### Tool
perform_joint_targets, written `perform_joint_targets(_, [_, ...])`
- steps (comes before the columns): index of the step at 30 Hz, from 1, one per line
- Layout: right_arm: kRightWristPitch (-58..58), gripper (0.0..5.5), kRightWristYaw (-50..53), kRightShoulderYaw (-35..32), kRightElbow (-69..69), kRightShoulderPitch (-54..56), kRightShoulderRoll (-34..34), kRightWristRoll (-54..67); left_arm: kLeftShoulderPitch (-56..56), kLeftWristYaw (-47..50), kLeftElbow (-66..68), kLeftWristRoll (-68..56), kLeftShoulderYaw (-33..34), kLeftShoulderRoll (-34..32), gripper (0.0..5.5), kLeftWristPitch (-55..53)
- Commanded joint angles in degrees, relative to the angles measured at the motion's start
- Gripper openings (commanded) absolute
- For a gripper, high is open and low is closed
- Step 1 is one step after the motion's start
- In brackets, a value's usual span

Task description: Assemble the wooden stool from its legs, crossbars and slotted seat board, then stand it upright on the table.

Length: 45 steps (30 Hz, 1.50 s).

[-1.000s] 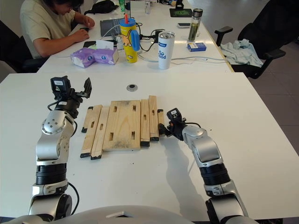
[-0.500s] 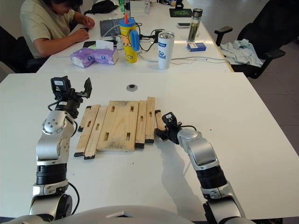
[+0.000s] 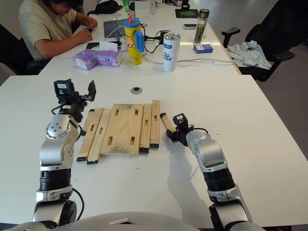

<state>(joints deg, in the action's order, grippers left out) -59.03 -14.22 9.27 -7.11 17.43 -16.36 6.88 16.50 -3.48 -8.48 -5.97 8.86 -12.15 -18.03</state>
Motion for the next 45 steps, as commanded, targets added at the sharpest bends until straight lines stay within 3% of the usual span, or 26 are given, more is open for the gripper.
perform_joint_targets(1, [-0.7,3.27,0.3,0.4,2.3,-1.6,0.3,-0.6,0.2,0.0,0.7,0.6,-0.3,-0.2,4.21,0.4])
perform_joint_targets(14, [0.9,1.31,-0.4,-2.3,5.4,-5.2,2.9,1.4,1.8,-0.9,1.8,0.4,0.1,-1.2,4.21,0.8])
perform_joint_targets(20, [11.6,1.31,0.0,-6.4,5.7,-3.5,4.4,1.8,3.1,-1.7,2.3,-2.5,1.5,-0.2,4.21,-0.3])
perform_joint_targets(25, [24.0,1.31,-0.9,-12.8,4.2,0.3,6.9,5.6,5.6,-6.5,1.7,-16.7,5.5,2.8,4.21,-8.4])
perform_joint_targets(31, [33.7,1.31,-11.7,-8.4,0.3,0.6,6.0,8.2,8.9,-10.5,-2.3,-40.0,8.4,5.0,4.21,-26.0])
perform_joint_targets(36, [39.5,1.31,-16.1,-5.9,-2.6,-0.5,6.4,9.3,12.6,-6.8,-0.1,-50.4,11.8,6.5,4.21,-31.2])
perform_joint_targets(45, [46.8,1.31,-17.8,-2.6,-3.4,-1.5,5.6,7.6,15.3,-4.1,1.2,-56.2,9.9,7.0,4.21,-34.6])
